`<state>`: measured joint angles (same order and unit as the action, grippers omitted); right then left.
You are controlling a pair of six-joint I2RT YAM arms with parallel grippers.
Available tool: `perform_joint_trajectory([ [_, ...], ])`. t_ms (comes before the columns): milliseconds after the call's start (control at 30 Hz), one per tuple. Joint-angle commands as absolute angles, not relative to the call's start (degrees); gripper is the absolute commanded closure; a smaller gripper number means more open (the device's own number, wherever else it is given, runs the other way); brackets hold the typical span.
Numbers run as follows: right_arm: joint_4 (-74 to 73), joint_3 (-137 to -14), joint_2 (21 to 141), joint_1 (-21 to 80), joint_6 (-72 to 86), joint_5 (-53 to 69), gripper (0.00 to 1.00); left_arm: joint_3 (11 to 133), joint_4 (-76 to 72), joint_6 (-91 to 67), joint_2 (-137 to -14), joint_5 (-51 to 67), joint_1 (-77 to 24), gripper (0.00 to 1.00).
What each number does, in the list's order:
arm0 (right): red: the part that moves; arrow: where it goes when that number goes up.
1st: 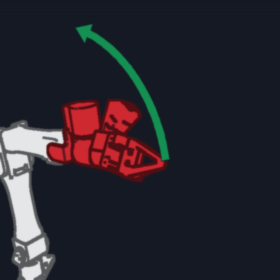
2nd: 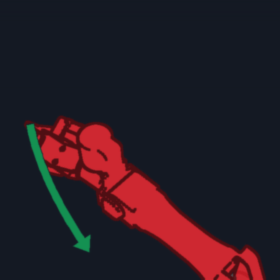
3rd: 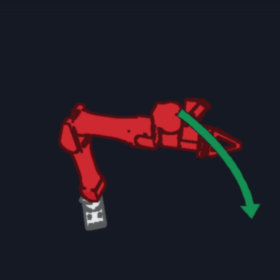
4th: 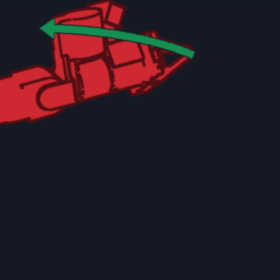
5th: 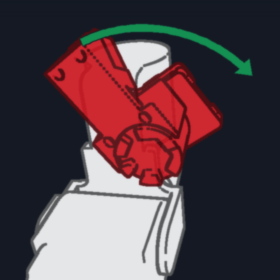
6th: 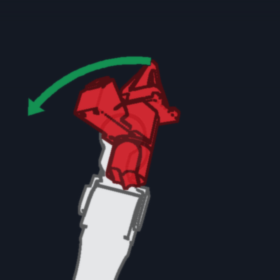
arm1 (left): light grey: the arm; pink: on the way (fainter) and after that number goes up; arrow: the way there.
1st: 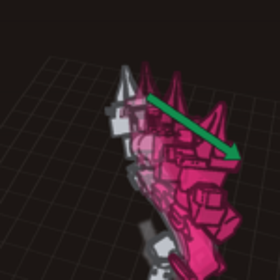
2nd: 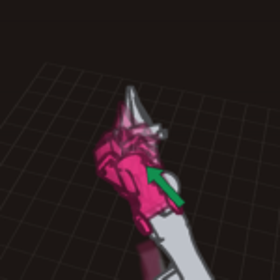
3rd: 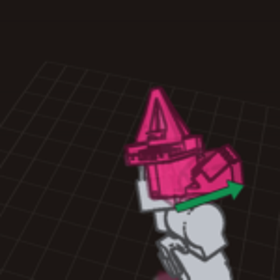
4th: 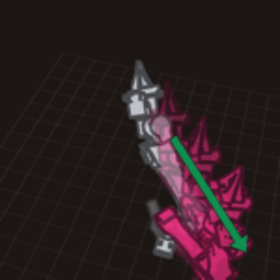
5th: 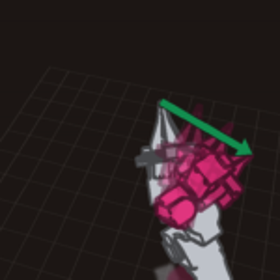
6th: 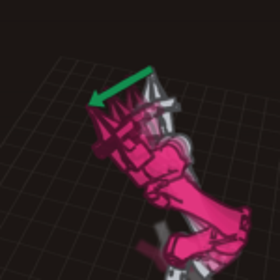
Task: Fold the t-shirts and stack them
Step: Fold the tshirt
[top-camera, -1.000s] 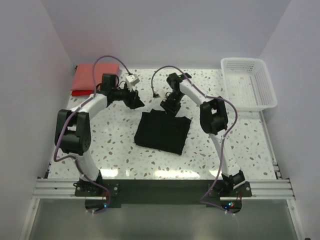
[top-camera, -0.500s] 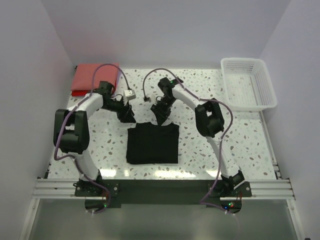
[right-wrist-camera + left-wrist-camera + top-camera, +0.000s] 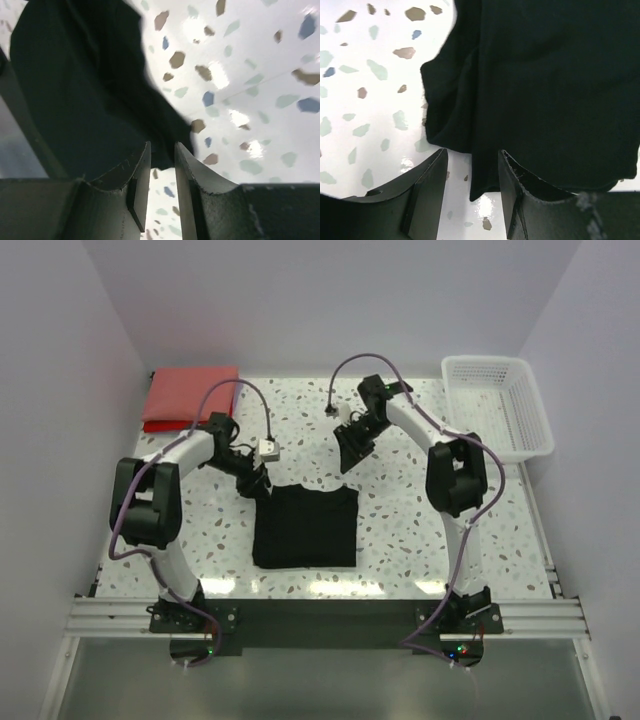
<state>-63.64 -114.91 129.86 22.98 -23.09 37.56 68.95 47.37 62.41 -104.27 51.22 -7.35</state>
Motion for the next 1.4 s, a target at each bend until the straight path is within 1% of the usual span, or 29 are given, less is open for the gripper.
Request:
perform_joint_trajectory([
  [0,-65.39,-109.1,126.04,22.59,-20.31,42.09,0.7,68.64,51.33,68.81,-104.41,51.86,-8.43,0.51],
  [100,-63.46,-104.61,124.63,21.62,-18.38,42.97,0.71,68.64,51.42,69.52,-105.03,51.5,-9.58,0.5],
  [400,-63.19,-102.48,126.03,20.48,-16.61,44.73,0.72,69.52,48.16,67.06,-106.87,50.71,-12.21,0.5],
  [500,-62.93,-101.95,127.35,20.57,-16.7,44.56,0.72,70.05,48.95,67.67,-106.96,51.15,-12.92,0.6],
  [533,-62.67,-101.87,127.7,20.65,-16.7,44.39,0.72,70.05,49.04,68.11,-106.61,51.24,-13.01,0.67],
  [600,-61.88,-101.6,128.4,20.48,-16.52,43.77,0.73,69.87,49.04,68.73,-106.09,51.42,-13.53,0.75],
  [633,-61.61,-101.6,129.1,20.57,-16.44,43.51,0.73,69.7,48.96,68.9,-105.39,51.42,-13.8,0.82],
  [700,-60.91,-101.69,129.99,20.57,-15.82,43.07,0.73,69.52,49.13,69.87,-104.33,51.33,-14.15,0.89],
  [733,-60.65,-101.6,130.69,20.57,-15.56,42.89,0.73,69.0,49.04,70.92,-102.85,51.24,-14.32,0.96],
  [767,-59.95,-101.25,130.87,20.57,-15.3,42.63,0.74,68.56,48.96,71.71,-101.88,50.72,-14.76,1.0],
  [1033,-58.8,-100.72,132.71,20.65,-16.69,42.01,0.75,62.85,43.78,80.06,-88.96,48.96,-18.19,1.0],
  [1133,-58.62,-100.72,133.33,20.57,-17.05,41.84,0.75,61.88,41.14,81.55,-86.58,48.16,-19.16,1.0],
  [1300,-58.71,-100.99,134.3,20.57,-18.89,41.31,0.75,59.42,39.03,88.05,-83.15,49.92,-19.16,1.0],
  [1367,-59.41,-101.25,134.47,20.57,-20.21,40.7,0.75,58.71,36.4,87.81,-81.65,50.8,-19.16,1.0],
])
